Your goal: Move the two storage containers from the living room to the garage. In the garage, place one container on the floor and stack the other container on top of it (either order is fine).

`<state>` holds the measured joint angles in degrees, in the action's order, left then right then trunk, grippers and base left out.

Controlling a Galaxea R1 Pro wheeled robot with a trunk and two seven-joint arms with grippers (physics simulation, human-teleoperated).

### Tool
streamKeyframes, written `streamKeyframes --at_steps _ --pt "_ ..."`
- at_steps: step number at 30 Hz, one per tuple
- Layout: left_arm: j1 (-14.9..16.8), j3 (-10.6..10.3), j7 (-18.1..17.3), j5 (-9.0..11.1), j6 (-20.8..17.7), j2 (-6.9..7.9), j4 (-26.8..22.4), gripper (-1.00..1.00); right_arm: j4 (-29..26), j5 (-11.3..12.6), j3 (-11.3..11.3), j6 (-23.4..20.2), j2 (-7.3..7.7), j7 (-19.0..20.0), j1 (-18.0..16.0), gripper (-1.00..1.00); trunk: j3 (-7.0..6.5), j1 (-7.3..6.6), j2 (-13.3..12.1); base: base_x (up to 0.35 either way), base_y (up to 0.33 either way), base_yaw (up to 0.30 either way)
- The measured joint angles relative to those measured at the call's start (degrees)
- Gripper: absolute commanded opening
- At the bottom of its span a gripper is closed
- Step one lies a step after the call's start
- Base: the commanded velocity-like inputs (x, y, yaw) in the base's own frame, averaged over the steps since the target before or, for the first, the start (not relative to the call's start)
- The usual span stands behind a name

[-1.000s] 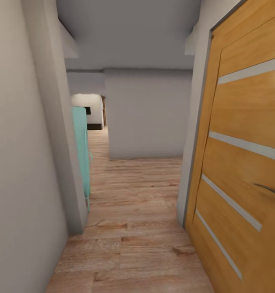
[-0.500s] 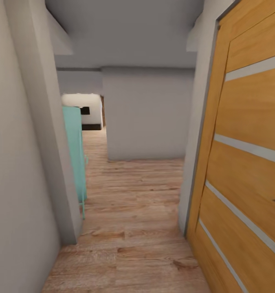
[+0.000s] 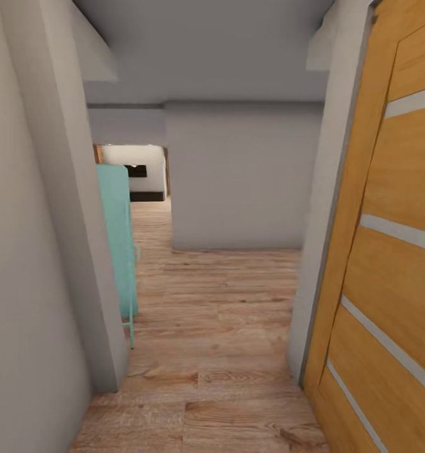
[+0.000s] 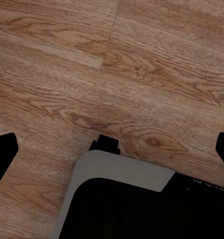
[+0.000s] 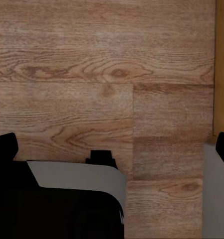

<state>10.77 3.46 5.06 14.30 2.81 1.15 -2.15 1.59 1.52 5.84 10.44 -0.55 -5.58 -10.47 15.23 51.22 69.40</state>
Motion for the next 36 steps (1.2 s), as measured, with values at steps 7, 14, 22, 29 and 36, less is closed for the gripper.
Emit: streamKeyframes --at_steps 7,14,22,29,36 --pt "0.0 0.0 0.0 0.0 0.0 -0.05 0.0 1.0 0.0 -0.1 0.1 -0.1 0.05 0.1 0.0 1.0 0.0 0.0 0.0 0.33 0.0 0.005" --pt "0.0 0.0 0.0 0.0 0.0 -0.03 0.0 1.0 0.0 -0.1 0.1 -0.2 0.05 0.1 0.0 1.0 0.0 0.0 0.0 0.33 0.0 0.0" --pt "0.0 0.0 0.0 0.0 0.0 0.0 0.0 1.0 0.0 -0.1 0.1 -0.2 -0.02 0.0 0.0 1.0 0.0 0.0 0.0 0.33 0.0 0.0" --pt "0.0 0.0 0.0 0.0 0.0 0.0 0.0 1.0 0.0 -0.1 0.1 -0.1 -0.07 0.0 0.0 1.0 0.0 0.0 0.0 0.33 0.0 0.0" --pt "0.0 0.0 0.0 0.0 0.0 0.0 0.0 1.0 0.0 0.0 0.0 0.0 -0.06 -0.3 0.0 1.0 0.0 0.0 0.0 0.33 0.0 0.078"
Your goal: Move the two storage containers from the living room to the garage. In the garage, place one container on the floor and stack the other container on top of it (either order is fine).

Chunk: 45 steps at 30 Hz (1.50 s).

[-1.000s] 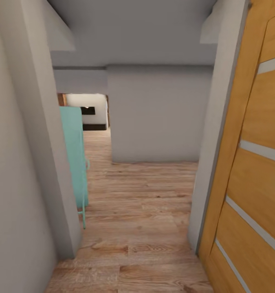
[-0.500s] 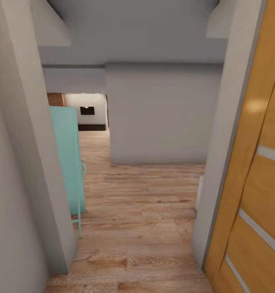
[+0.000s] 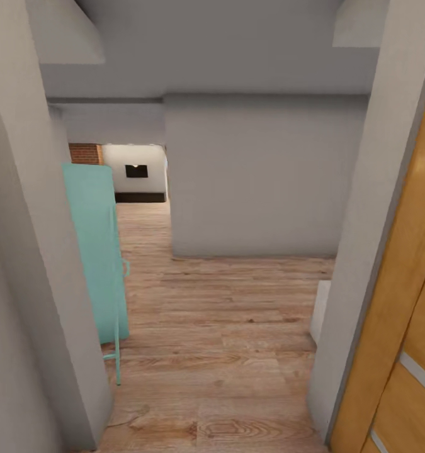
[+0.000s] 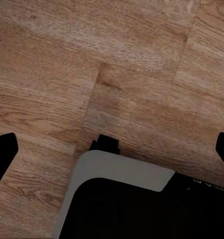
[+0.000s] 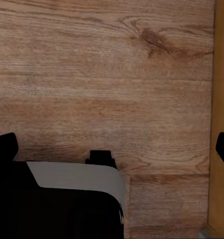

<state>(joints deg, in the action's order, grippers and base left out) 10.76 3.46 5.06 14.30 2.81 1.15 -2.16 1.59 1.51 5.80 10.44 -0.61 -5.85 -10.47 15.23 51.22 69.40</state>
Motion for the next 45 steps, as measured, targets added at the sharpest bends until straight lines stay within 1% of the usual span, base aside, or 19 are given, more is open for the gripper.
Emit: streamKeyframes --at_steps 6,45 --pt "0.0 0.0 0.0 0.0 0.0 0.0 0.0 1.0 0.0 0.0 0.0 0.0 0.02 -0.1 0.0 1.0 0.0 0.0 0.0 0.33 0.0 0.135" --pt "0.0 0.0 0.0 0.0 0.0 0.0 0.0 1.0 0.0 0.0 0.2 -0.1 0.11 -0.1 0.0 1.0 0.0 0.0 0.0 0.33 0.0 0.001"
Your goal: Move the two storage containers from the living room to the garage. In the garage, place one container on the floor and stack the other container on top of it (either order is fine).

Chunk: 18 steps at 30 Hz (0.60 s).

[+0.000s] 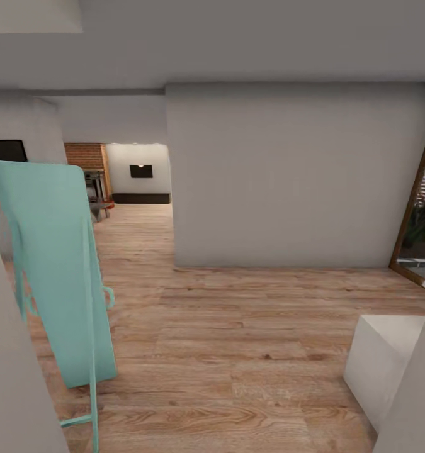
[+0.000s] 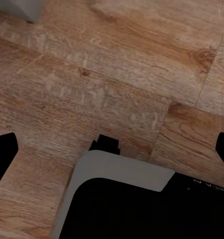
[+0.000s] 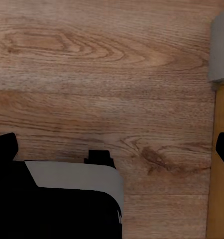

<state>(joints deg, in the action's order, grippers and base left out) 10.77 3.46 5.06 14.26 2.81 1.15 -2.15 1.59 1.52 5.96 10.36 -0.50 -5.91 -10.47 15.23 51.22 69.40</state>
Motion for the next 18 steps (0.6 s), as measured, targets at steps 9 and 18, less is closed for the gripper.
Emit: streamKeyframes --at_steps 9,18 --pt "0.0 0.0 0.0 0.1 0.0 -0.02 0.0 1.0 0.0 0.0 0.0 -0.1 0.0 0.0 0.0 1.0 0.0 0.0 0.0 0.33 0.0 0.0" --pt "0.0 0.0 0.0 0.0 0.0 -0.1 0.1 1.0 0.0 0.1 0.0 0.0 0.0 -0.1 0.0 1.0 0.0 0.0 0.0 0.33 0.0 0.0"
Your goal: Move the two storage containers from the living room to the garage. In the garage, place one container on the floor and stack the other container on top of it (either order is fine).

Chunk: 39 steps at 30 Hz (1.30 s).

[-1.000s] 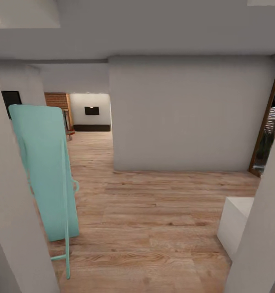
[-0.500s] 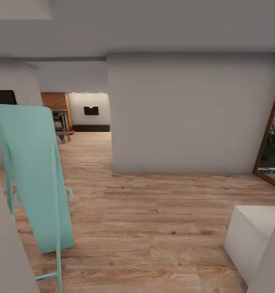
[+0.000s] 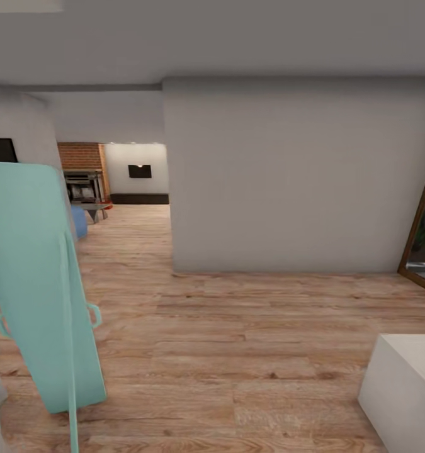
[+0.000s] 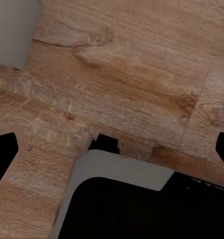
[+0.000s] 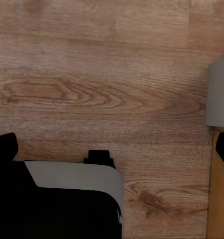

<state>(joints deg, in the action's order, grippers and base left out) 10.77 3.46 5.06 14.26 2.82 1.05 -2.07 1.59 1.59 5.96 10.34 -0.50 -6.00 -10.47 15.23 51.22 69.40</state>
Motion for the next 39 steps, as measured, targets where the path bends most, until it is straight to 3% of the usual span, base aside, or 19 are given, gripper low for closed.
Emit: streamKeyframes --at_steps 39 --pt "0.0 0.0 0.0 0.0 0.1 -0.08 0.0 1.0 0.0 0.0 0.0 0.0 0.0 0.0 0.0 1.0 0.0 0.0 0.0 0.33 0.0 0.0"
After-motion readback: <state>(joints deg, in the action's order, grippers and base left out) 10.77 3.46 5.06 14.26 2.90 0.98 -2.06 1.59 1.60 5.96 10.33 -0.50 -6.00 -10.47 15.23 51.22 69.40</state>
